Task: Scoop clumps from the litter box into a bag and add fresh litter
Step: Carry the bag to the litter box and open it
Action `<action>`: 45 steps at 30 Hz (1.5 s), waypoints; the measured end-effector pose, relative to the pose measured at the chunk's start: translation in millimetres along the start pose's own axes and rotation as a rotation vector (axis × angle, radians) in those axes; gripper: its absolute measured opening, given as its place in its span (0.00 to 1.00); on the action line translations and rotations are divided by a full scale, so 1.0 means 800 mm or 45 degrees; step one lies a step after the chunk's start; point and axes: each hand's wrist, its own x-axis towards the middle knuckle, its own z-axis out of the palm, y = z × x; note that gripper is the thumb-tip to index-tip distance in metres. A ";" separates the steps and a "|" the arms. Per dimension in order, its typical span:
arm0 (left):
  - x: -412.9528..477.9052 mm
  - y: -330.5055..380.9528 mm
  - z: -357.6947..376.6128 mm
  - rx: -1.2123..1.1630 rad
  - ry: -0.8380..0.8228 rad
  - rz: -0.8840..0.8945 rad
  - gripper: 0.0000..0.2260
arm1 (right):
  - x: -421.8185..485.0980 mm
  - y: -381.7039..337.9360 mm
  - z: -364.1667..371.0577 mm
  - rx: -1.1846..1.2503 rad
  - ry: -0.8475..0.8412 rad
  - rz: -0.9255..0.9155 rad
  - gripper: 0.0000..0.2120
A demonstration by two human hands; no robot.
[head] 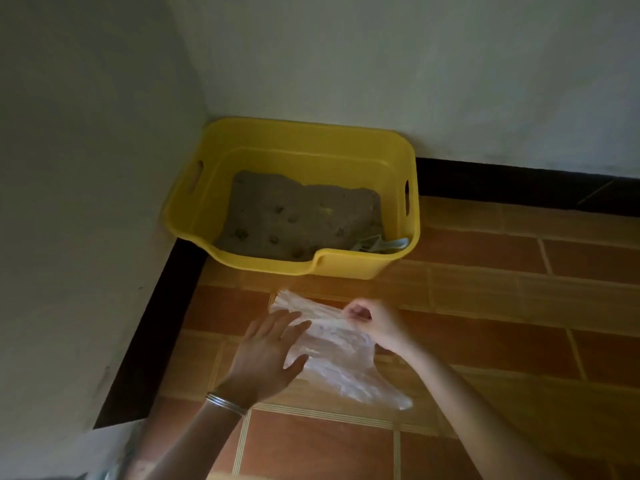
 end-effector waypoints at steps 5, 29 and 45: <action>-0.019 -0.002 0.002 -0.049 0.039 -0.040 0.23 | -0.006 0.001 -0.001 -0.141 0.061 -0.005 0.18; -0.082 0.034 0.072 -0.153 -0.124 0.012 0.24 | -0.069 0.064 0.056 0.129 0.122 0.171 0.27; -0.033 0.018 0.064 0.037 -0.075 0.539 0.25 | -0.087 0.062 0.063 -0.022 -0.184 0.167 0.16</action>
